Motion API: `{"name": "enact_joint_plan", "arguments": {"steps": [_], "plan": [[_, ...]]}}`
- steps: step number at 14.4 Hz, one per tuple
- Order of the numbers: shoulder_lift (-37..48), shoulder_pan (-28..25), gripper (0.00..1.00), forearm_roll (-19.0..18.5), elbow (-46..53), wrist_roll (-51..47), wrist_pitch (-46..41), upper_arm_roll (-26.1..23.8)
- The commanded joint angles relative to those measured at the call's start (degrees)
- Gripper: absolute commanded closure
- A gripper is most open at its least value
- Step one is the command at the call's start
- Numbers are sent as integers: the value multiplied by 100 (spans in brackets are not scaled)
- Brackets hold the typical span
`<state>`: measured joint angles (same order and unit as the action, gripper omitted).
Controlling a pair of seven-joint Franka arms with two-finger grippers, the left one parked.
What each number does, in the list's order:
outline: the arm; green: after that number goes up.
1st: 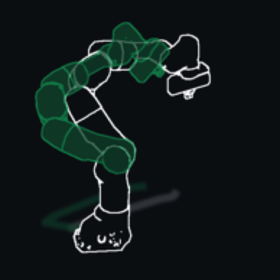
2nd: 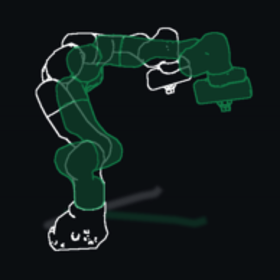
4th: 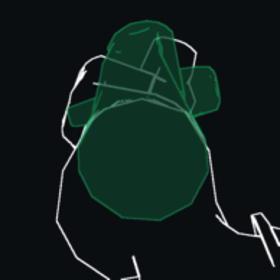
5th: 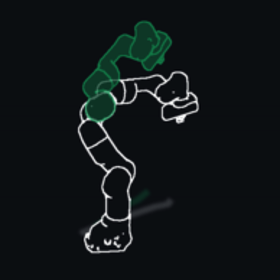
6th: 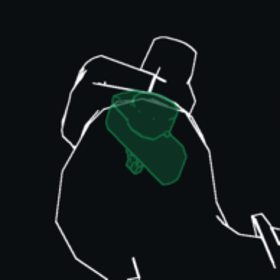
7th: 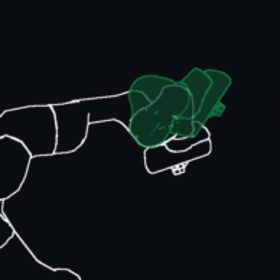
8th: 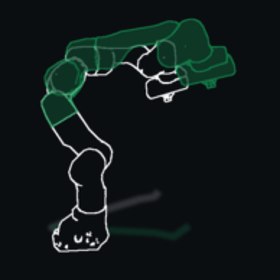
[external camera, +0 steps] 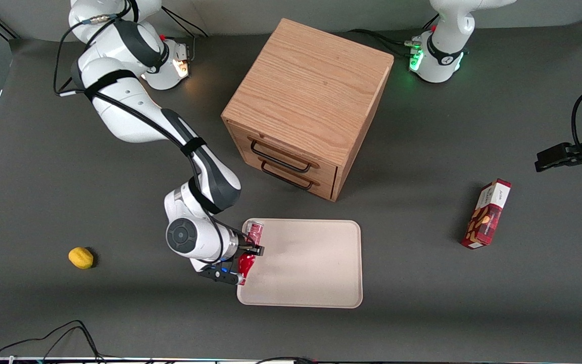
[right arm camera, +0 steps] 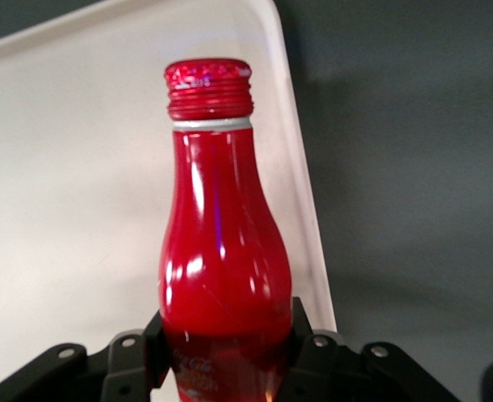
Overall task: Place coke bottle on tray
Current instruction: 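Lift the bottle and carry it with the right gripper over the tray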
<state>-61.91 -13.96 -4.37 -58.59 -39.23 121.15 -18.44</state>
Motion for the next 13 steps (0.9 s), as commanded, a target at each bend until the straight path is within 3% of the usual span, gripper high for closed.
{"name": "enact_joint_plan", "arguments": {"steps": [1,4,9,11,13], "plan": [[-14,-45,100,-361,-187,-164,355,-46],[-84,-36,100,-564,-223,-7,418,-46],[-93,-36,100,-574,-223,38,409,-46],[-102,-45,0,-573,-232,-15,418,-46],[-102,-45,0,-574,-232,-41,418,-46]]}}
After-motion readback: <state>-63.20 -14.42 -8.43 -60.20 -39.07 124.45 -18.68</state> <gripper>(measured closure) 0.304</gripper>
